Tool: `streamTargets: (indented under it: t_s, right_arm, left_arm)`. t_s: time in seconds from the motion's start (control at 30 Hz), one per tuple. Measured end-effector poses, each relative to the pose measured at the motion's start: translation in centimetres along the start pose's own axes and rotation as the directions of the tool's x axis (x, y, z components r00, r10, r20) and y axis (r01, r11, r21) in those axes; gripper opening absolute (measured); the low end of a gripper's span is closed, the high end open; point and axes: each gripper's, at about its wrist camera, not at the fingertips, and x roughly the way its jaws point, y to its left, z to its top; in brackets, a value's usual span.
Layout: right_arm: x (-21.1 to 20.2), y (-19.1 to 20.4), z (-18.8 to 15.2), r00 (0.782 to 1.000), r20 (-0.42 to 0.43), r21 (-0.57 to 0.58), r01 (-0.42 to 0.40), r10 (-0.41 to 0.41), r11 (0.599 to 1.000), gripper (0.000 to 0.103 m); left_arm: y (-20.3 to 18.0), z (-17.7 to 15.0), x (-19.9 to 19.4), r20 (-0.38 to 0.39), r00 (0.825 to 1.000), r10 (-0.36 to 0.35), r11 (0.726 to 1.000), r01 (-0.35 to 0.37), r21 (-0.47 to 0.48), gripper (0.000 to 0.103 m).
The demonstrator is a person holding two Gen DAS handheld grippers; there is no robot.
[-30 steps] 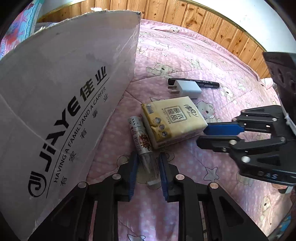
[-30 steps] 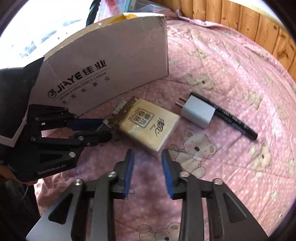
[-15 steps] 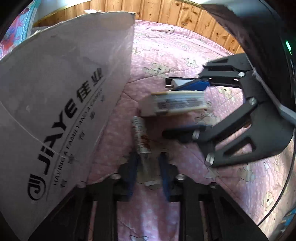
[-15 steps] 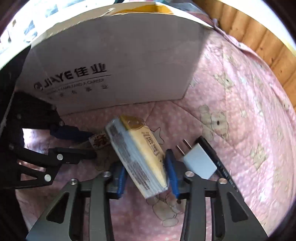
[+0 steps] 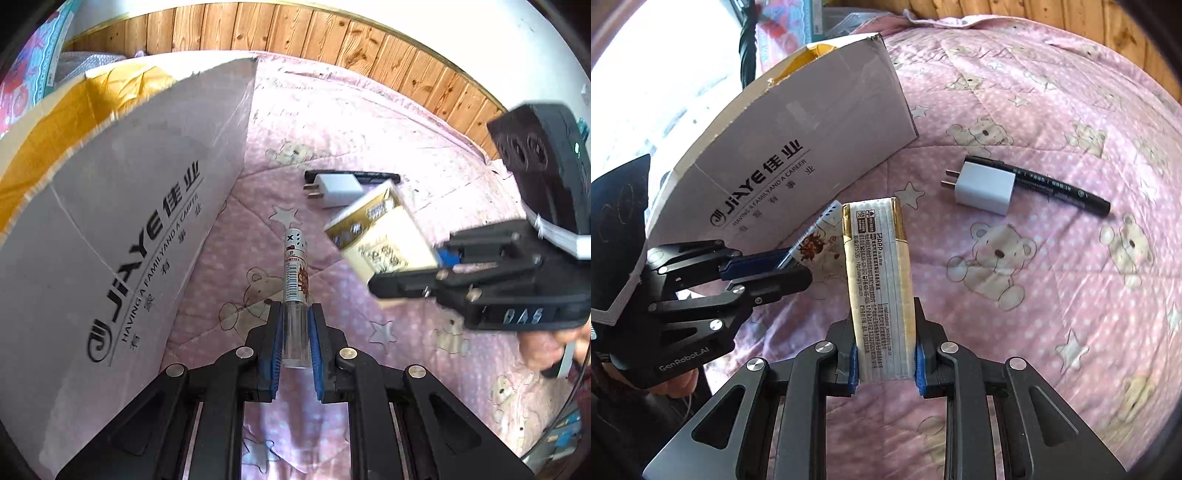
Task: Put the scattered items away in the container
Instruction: 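Carry the clear bottle and tissue pack over the white box with both tools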
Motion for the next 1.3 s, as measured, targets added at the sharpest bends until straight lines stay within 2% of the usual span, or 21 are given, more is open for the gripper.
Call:
streamTargets:
  t_s: [0.23, 0.4, 0.43, 0.57, 0.87, 1.07, 1.3]
  right_arm:
    - [-3.3, 2.1, -2.4, 0.988, 0.15, 0.145, 0.014, -0.037, 0.989, 0.023]
    - [-4.9, 5.3, -3.4, 0.968, 0.247, 0.234, -0.015, -0.044, 0.972, 0.023]
    - [-6.0, 6.6, -5.1, 0.964, 0.263, 0.243, -0.021, -0.046, 0.97, 0.023]
    - [-8.7, 9.9, -6.5, 0.949, 0.309, 0.266, -0.019, -0.067, 0.964, 0.023]
    - [-11.2, 14.8, -9.0, 0.922, 0.368, 0.294, 0.004, -0.117, 0.956, 0.024]
    - [-12.4, 17.5, -8.5, 0.906, 0.402, 0.283, 0.012, -0.13, 0.959, 0.024]
    - [-13.1, 20.7, -7.5, 0.9, 0.414, 0.245, 0.033, -0.135, 0.969, 0.024]
  left_arm:
    - [-1.8, 0.0, -3.6, 0.045, 0.999, 0.016, 0.999, -0.017, 0.037, 0.014]
    - [-2.5, -0.8, -6.7, 0.078, 0.997, 0.006, 0.998, -0.01, 0.054, 0.014]
    - [-2.6, -0.9, -7.6, 0.086, 0.996, 0.003, 0.998, -0.008, 0.057, 0.014]
    - [-3.1, -1.4, -10.3, 0.128, 0.992, -0.01, 0.998, 0.001, 0.068, 0.014]
    - [-2.6, -2.5, -16.2, 0.212, 0.977, -0.036, 0.996, 0.019, 0.081, 0.014]
    - [-1.6, -3.1, -18.9, 0.254, 0.966, -0.046, 0.997, 0.028, 0.073, 0.014]
    - [0.7, -3.4, -21.2, 0.285, 0.956, -0.072, 0.997, 0.066, 0.032, 0.014]
